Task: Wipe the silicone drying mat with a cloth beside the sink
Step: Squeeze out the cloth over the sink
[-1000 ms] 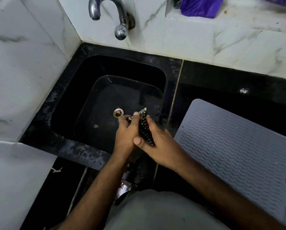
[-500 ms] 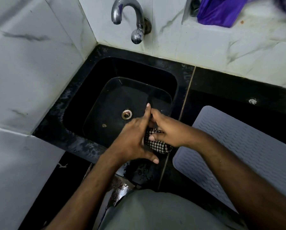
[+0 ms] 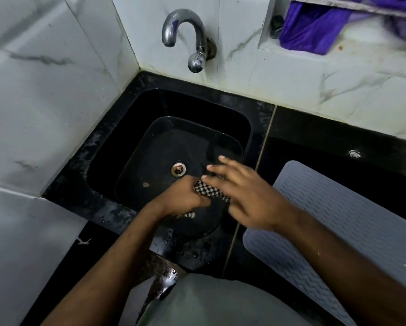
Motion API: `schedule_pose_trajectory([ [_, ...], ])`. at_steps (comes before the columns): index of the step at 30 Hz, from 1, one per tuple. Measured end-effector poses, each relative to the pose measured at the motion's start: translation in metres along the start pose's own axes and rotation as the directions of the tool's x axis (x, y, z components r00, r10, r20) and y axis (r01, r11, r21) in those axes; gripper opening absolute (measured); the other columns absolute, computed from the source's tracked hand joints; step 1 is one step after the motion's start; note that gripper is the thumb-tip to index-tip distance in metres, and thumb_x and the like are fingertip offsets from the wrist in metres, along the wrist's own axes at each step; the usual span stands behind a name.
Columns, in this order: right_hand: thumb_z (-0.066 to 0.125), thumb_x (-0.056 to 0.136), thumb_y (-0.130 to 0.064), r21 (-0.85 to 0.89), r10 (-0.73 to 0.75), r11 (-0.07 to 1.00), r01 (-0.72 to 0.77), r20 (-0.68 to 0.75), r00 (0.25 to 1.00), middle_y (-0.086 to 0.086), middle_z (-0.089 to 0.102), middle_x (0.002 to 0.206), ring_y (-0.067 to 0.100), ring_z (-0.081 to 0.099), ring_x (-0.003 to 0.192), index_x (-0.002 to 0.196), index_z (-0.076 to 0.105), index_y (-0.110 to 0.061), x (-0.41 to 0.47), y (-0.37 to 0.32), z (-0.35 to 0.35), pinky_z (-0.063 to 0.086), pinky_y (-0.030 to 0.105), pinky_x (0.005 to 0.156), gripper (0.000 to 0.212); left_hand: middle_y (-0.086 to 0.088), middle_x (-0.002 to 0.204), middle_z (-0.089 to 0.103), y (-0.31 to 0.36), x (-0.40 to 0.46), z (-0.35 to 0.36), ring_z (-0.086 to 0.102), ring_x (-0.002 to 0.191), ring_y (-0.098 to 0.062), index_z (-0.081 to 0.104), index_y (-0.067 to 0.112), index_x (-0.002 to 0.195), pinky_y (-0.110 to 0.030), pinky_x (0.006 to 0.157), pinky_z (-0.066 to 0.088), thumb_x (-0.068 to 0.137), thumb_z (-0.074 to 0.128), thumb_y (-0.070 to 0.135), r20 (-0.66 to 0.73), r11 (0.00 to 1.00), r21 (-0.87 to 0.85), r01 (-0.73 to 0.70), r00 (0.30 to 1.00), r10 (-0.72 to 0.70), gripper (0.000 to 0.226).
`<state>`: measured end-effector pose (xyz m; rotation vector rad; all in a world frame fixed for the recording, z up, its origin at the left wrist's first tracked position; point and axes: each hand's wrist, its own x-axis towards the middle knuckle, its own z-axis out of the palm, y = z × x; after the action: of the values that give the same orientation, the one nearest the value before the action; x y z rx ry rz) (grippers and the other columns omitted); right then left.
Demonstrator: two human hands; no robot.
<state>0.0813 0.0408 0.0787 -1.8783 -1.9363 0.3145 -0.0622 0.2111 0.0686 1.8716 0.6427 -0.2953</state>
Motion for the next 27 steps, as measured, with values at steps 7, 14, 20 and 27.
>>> schedule_pose_trajectory([
  [7,0.068,0.087,-0.020,-0.191,0.164,0.968,-0.163,-0.013,0.986,0.012,0.046,0.131,0.030,0.052,0.113,0.154,0.021,-0.021,0.031,0.013,0.041,0.054,0.046,0.080,0.082,-0.012,0.072,0.059,0.004,0.018,0.009,0.056,0.068,-0.021,0.066,-0.002,0.089,-0.035,0.064,0.044,0.072,0.067,0.010,0.076,0.969,-0.231,0.091,0.994,-0.076,0.021],
  [14,0.055,0.092,-0.028,-0.295,0.458,0.866,-0.403,0.147,0.877,0.011,0.068,0.096,0.034,0.068,0.085,0.104,0.057,-0.012,0.068,0.034,0.057,0.048,0.037,0.062,0.020,-0.014,0.102,0.069,-0.020,0.063,0.008,0.070,0.092,-0.037,0.035,0.005,0.128,-0.041,0.068,0.047,0.095,0.053,0.019,-0.229,0.578,0.813,0.073,0.952,0.203,0.040],
  [20,0.074,0.072,-0.026,0.146,0.614,0.408,-0.901,0.687,0.389,0.001,0.052,0.053,0.019,0.047,0.041,0.065,0.062,-0.013,0.076,0.039,0.072,0.030,0.021,0.040,0.018,-0.007,0.072,0.066,-0.056,0.077,0.010,0.067,0.056,-0.028,0.036,0.010,0.111,-0.031,0.039,0.040,0.086,0.040,0.018,0.122,0.215,0.939,-0.269,0.844,0.523,0.026],
  [27,0.080,0.080,-0.039,0.320,0.476,0.613,-0.722,0.580,0.661,0.005,0.067,0.086,0.017,0.062,0.073,0.111,0.066,-0.010,0.067,0.051,0.068,0.046,0.027,0.061,0.045,-0.013,0.110,0.070,-0.054,0.076,0.006,0.068,0.103,-0.037,0.053,0.021,0.118,-0.041,0.076,0.051,0.086,0.062,0.042,0.005,0.643,0.757,-0.117,0.985,0.173,0.039],
])
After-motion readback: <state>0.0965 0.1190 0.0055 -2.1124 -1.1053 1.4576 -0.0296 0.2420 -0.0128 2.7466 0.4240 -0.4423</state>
